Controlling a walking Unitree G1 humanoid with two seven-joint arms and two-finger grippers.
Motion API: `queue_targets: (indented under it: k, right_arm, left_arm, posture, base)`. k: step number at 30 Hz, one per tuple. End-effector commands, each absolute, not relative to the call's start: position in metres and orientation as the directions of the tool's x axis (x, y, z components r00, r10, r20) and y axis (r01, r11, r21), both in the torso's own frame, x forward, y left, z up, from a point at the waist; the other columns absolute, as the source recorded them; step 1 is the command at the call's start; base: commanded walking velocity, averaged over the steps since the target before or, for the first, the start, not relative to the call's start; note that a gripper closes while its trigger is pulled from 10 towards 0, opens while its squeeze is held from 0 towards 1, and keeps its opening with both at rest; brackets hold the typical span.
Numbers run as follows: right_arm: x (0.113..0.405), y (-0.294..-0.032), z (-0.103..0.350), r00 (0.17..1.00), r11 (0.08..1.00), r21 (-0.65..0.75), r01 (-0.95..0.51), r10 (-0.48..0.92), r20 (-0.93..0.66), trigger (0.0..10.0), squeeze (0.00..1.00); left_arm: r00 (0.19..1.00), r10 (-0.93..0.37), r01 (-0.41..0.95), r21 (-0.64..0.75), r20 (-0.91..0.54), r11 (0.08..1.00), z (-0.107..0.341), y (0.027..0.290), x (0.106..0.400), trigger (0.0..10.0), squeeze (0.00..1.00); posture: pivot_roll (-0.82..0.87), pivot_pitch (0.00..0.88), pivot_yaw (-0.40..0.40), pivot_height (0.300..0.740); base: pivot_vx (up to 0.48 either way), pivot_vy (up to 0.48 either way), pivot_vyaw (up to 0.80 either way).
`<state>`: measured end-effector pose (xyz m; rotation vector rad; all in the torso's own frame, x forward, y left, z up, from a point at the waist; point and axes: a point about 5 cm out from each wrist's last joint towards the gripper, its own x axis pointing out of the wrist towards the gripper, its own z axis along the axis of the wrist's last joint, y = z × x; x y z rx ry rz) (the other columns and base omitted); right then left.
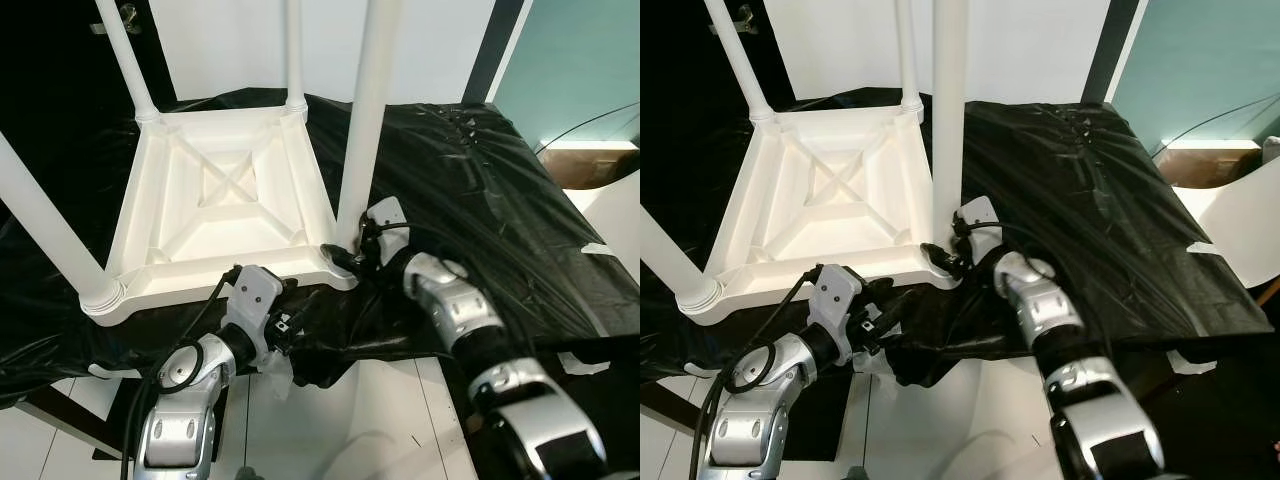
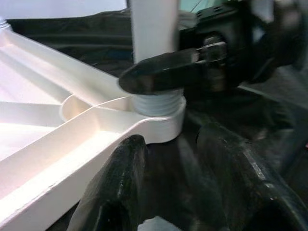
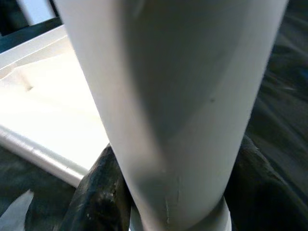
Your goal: Building children table
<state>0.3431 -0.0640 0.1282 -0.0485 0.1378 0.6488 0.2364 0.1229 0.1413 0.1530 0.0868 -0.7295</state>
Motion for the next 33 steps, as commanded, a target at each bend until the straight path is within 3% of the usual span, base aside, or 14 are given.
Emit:
queue_targets:
  k: [1,3,7,18,19,26,33]
  right_arm:
    - [0.332,-0.067,0.095,0.794,0.837,0.038,-0.545,0.530,-0.297,10.0,0.00]
    - [0.327,-0.064,0.091,0.859,0.911,0.078,-0.406,0.409,-0.306,10.0,0.00]
    - [0.322,-0.061,0.099,0.913,0.950,0.085,-0.301,0.313,-0.260,10.0,0.00]
    - [0.315,-0.058,0.107,0.921,0.956,0.081,-0.282,0.293,-0.256,10.0,0.00]
    - [0.316,-0.059,0.114,0.931,0.960,0.074,-0.272,0.281,-0.231,10.0,1.00]
    - [0.317,-0.064,0.127,0.939,0.951,0.034,-0.306,0.308,-0.152,10.0,1.00]
    - [0.320,-0.077,0.137,0.882,0.885,0.050,-0.462,0.465,-0.072,10.0,1.00]
  left_arm:
    - [0.818,-0.562,0.574,0.117,-0.122,0.810,0.142,0.126,0.238,10.0,0.00]
    - [0.817,-0.563,0.576,0.114,-0.125,0.810,0.141,0.126,0.237,10.0,0.00]
    - [0.815,-0.566,0.579,0.107,-0.126,0.809,0.141,0.124,0.238,10.0,0.00]
    - [0.816,-0.564,0.577,0.111,-0.124,0.809,0.142,0.125,0.238,10.0,0.00]
    - [0.817,-0.563,0.575,0.110,-0.124,0.811,0.142,0.125,0.238,10.0,0.00]
    - [0.817,-0.563,0.575,0.112,-0.124,0.810,0.142,0.125,0.238,10.0,0.00]
    - [0.823,-0.556,0.568,0.113,-0.121,0.815,0.142,0.126,0.239,10.0,0.00]
  posture:
    - [0.11,0.026,-0.058,0.740]
    - [0.11,0.029,-0.059,0.740]
    - [0.11,0.031,-0.056,0.740]
    - [0.11,0.028,-0.064,0.740]
    - [0.11,0.026,-0.061,0.740]
    - [0.12,0.026,-0.063,0.740]
    - [0.12,0.019,-0.065,0.740]
  base:
    - [0.000,0.000,0.00]
    - [0.000,0.000,0.00]
    - [0.000,0.000,0.00]
    - [0.000,0.000,0.00]
    - [0.000,0.000,0.00]
    - [0.000,0.000,0.00]
    - [0.000,0.000,0.00]
